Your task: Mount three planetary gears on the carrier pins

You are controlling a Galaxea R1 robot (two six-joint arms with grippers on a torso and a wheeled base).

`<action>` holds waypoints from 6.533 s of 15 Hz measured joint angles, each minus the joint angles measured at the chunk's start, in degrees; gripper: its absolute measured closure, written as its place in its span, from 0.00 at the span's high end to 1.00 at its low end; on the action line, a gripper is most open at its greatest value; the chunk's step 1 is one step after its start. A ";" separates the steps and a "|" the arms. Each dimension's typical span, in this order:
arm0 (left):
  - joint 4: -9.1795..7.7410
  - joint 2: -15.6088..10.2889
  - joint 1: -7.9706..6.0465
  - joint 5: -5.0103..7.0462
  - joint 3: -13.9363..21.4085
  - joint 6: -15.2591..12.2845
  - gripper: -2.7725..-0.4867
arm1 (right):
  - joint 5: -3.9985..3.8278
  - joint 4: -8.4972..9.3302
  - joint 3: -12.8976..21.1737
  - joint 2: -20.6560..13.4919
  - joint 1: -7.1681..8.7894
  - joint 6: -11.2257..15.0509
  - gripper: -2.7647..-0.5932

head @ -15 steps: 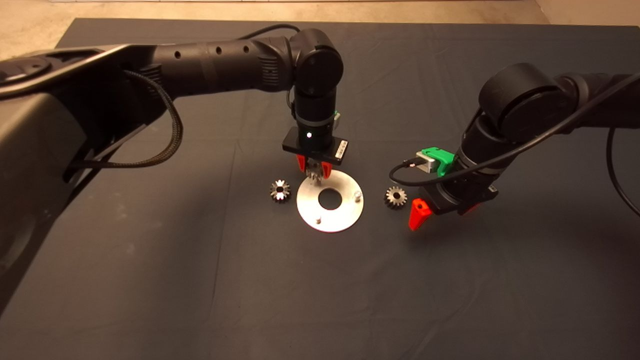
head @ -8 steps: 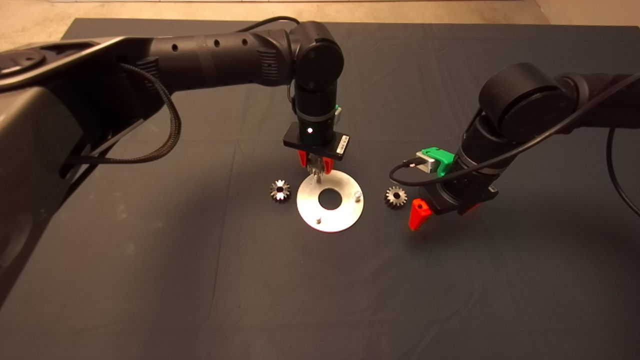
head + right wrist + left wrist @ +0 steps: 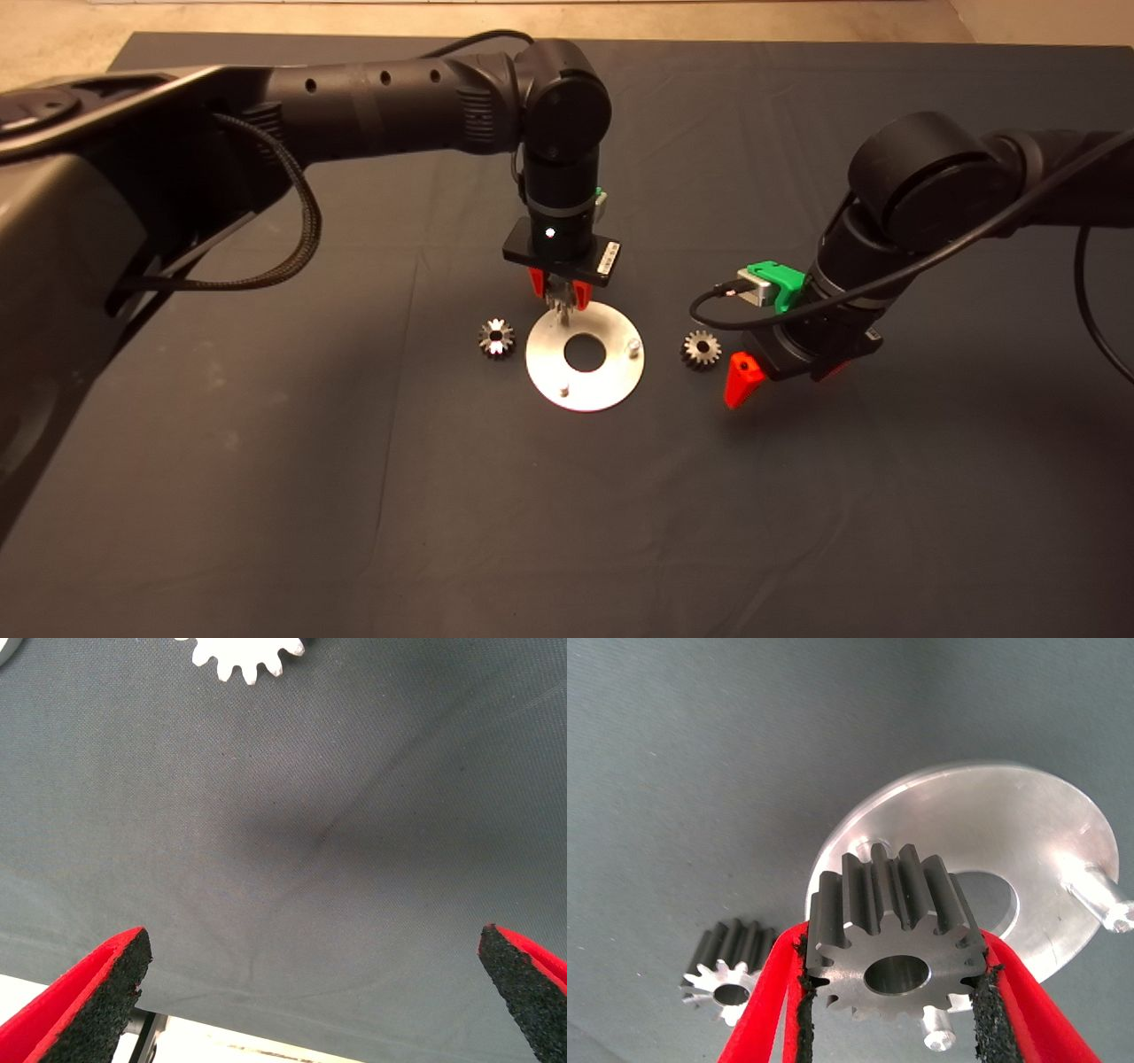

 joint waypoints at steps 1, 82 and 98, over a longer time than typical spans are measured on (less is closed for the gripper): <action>-0.02 0.00 0.02 0.00 0.32 0.00 0.19 | 0.00 0.00 0.00 0.00 0.00 0.02 1.00; 7.74 0.33 2.47 2.97 3.66 3.88 0.19 | 0.00 0.00 0.02 -0.01 0.00 0.02 1.00; 7.09 0.61 2.04 1.77 -1.17 14.80 0.19 | 0.00 0.00 0.09 -0.17 0.00 0.02 1.00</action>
